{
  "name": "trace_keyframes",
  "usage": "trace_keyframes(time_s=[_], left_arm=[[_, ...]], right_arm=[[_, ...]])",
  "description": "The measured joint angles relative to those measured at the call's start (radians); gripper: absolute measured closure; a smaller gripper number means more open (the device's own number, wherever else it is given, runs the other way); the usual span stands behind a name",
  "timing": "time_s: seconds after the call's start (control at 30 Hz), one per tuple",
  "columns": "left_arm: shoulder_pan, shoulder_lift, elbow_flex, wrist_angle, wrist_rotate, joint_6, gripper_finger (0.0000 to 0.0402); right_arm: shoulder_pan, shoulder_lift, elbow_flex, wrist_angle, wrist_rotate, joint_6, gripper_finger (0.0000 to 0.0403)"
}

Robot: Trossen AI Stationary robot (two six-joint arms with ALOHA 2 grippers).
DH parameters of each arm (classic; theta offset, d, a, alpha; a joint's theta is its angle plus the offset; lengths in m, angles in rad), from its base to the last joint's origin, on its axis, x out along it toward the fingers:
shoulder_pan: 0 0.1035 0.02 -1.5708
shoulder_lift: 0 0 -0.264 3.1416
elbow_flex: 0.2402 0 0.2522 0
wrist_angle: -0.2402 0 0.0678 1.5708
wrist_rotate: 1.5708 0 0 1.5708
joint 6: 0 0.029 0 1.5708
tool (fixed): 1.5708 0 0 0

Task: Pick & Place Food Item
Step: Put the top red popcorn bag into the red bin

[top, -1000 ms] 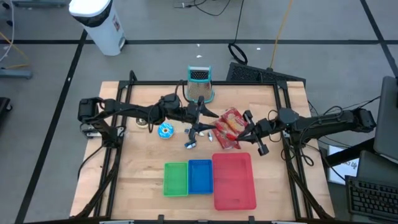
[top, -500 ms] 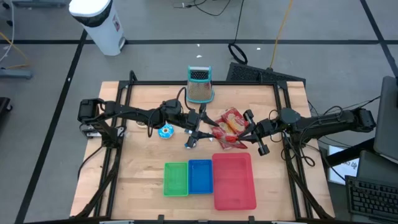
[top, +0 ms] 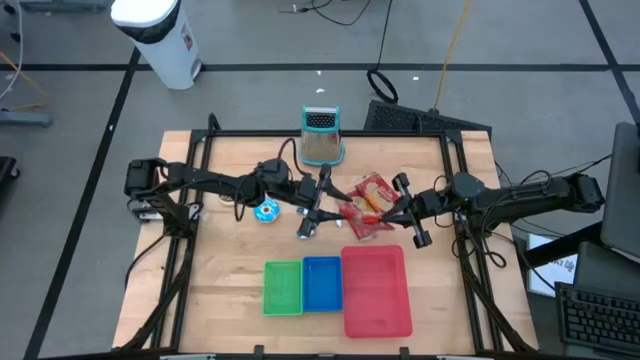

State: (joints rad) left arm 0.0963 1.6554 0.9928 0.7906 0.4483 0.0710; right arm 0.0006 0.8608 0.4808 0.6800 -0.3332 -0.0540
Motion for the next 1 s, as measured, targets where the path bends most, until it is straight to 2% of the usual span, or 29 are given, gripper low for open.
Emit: trace_keyframes(time_s=[0.37, 0.67, 0.8, 0.9, 1.0], left_arm=[[0.002, -0.001, 0.000, 0.017, -0.001, -0.022, 0.0190], [0.002, -0.001, 0.000, 0.027, -0.034, 0.006, 0.0195], [0.002, -0.001, 0.000, 0.024, -0.030, 0.007, 0.0235], [0.001, -0.001, 0.000, 0.022, -0.029, 0.008, 0.0287], [0.002, -0.001, -0.001, 0.022, -0.016, 0.037, 0.0348]], right_arm=[[0.000, 0.000, 0.000, 0.086, 0.019, -0.045, 0.0403], [0.001, 0.012, 0.000, 0.089, 0.018, -0.039, 0.0403], [0.001, 0.043, 0.000, 0.116, 0.018, -0.037, 0.0403], [0.001, 0.066, 0.000, 0.138, 0.020, -0.035, 0.0403], [0.002, 0.073, 0.000, 0.134, 0.070, -0.018, 0.0403]])
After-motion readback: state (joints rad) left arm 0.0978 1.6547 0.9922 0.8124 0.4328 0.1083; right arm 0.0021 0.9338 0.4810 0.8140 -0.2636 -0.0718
